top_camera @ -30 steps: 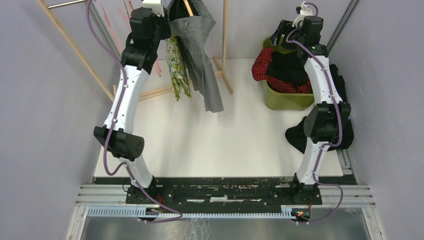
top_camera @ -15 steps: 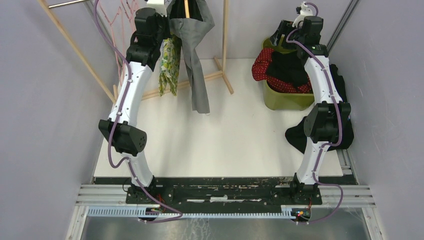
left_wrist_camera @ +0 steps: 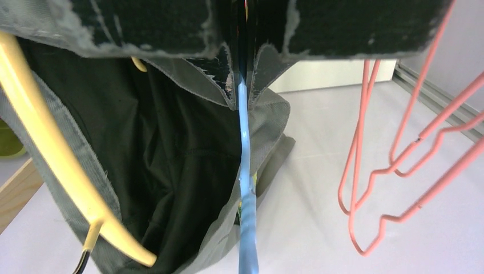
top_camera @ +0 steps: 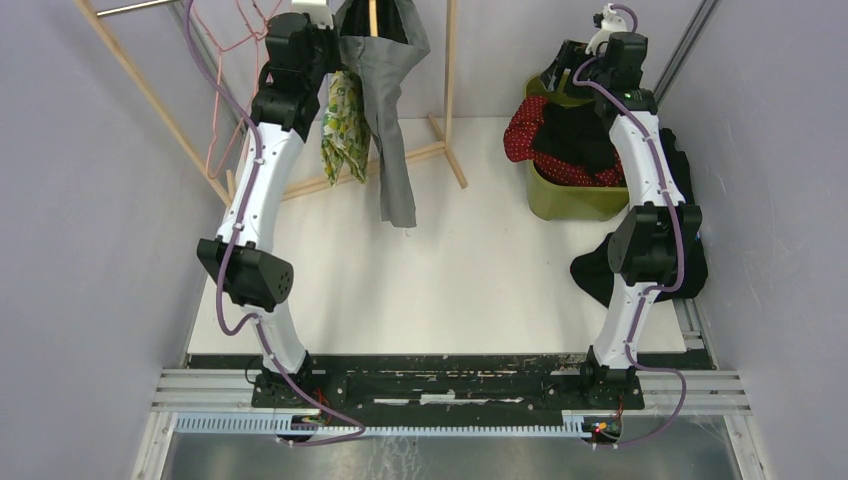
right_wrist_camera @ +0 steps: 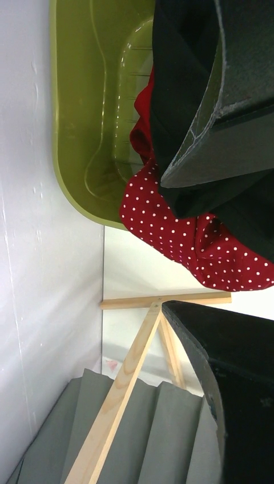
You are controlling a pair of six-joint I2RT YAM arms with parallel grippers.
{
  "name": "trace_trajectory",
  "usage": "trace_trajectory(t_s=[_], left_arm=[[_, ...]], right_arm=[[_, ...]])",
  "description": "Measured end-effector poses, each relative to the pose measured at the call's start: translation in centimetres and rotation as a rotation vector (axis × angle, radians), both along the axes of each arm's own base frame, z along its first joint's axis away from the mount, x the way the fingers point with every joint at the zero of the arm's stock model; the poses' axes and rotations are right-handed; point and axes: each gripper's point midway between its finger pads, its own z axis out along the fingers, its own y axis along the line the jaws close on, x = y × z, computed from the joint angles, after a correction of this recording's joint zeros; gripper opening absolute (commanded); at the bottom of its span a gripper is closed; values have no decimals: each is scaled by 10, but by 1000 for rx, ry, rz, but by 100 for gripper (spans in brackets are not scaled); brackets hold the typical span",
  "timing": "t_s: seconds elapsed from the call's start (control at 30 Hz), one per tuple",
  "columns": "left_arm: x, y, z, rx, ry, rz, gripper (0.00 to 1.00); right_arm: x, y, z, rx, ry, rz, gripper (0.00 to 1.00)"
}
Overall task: Remove the skirt from the hanger
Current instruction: Pick up the hanger from the clothesline.
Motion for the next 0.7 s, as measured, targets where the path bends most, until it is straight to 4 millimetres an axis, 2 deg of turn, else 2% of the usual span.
trace_trajectory(t_s=[0.1, 0.27, 0.47, 0.7], left_arm=[[-1, 1, 9, -7, -29, 3, 3], [-3, 2, 11, -6, -30, 7, 3], [-18, 8, 14, -8, -45, 16, 3], [-36, 17, 58, -9, -189, 39, 3]], right_arm=[[2, 0, -1, 0, -3, 0, 78], [3, 0, -11, 1, 13, 1, 78], [3, 1, -13, 4, 17, 3, 78], [3, 1, -19, 6, 29, 6, 78]])
